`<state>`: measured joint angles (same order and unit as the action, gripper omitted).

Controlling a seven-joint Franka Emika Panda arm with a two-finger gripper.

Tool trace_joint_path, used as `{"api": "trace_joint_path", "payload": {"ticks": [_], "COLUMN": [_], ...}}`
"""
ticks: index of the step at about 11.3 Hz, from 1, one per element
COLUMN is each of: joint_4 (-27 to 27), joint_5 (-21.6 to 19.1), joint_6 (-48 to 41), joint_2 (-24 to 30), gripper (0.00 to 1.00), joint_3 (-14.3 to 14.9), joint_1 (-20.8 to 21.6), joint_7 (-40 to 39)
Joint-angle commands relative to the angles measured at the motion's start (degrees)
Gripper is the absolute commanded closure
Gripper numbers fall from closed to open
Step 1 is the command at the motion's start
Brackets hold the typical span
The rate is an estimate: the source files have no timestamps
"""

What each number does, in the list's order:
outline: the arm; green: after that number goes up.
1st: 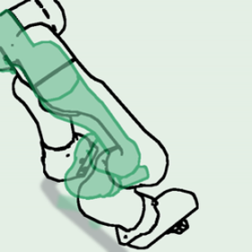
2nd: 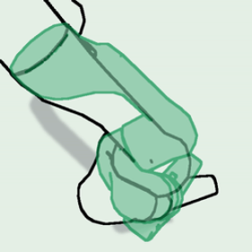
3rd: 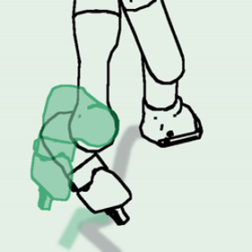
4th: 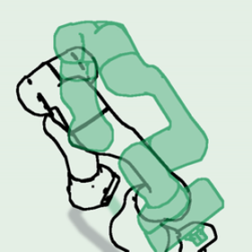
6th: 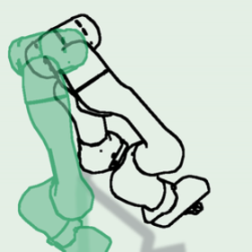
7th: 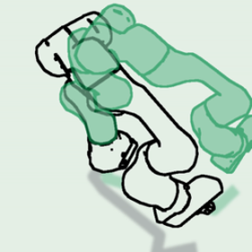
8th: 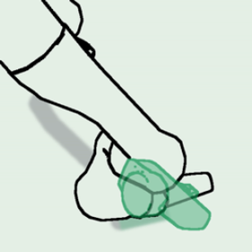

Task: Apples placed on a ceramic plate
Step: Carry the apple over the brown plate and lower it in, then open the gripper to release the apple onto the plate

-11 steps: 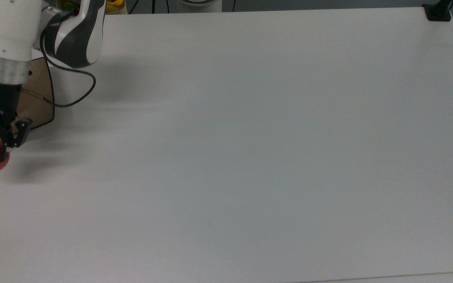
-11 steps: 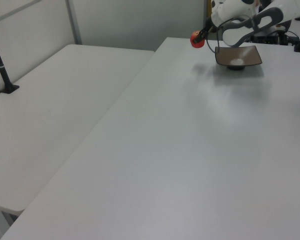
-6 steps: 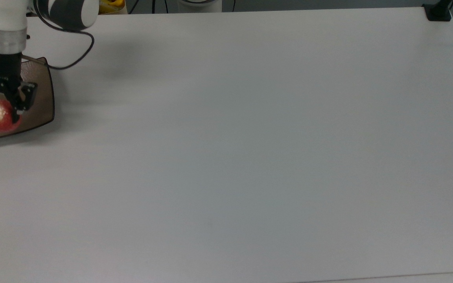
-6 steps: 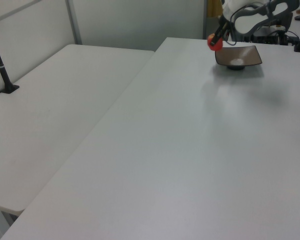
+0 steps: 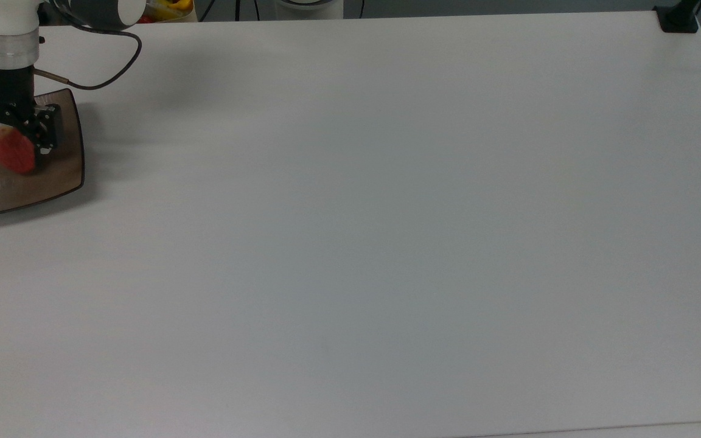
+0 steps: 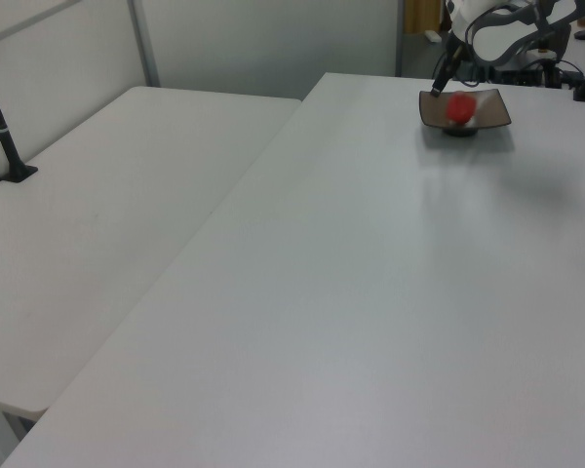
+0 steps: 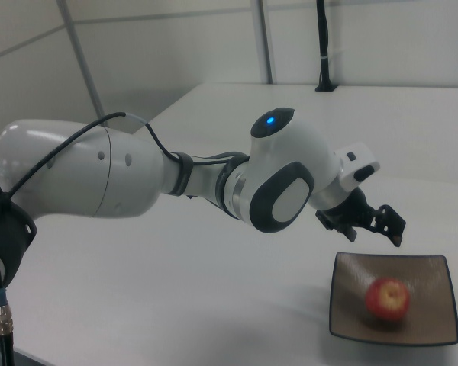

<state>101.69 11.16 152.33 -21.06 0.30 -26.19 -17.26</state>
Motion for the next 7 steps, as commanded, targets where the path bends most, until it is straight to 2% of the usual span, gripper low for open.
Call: {"api": "trace_joint_path", "payload": {"ticks": [1, 2, 6, 7], "joint_4": [1.5, 1.5, 1.1, 1.1], "joint_5": [0.9, 0.9, -1.1, -5.1], "joint_6": [-1.7, -3.6, -29.4, -34.6], "joint_2": [1.9, 2.6, 12.1, 14.9], "gripper": [0.00, 0.00, 0.00, 0.00], "joint_3": [-0.7, -0.7, -0.7, -0.7], "joint_1": [-0.4, -0.2, 2.8, 4.3], "joint_7": [-0.2, 0.0, 0.3, 0.3]}}
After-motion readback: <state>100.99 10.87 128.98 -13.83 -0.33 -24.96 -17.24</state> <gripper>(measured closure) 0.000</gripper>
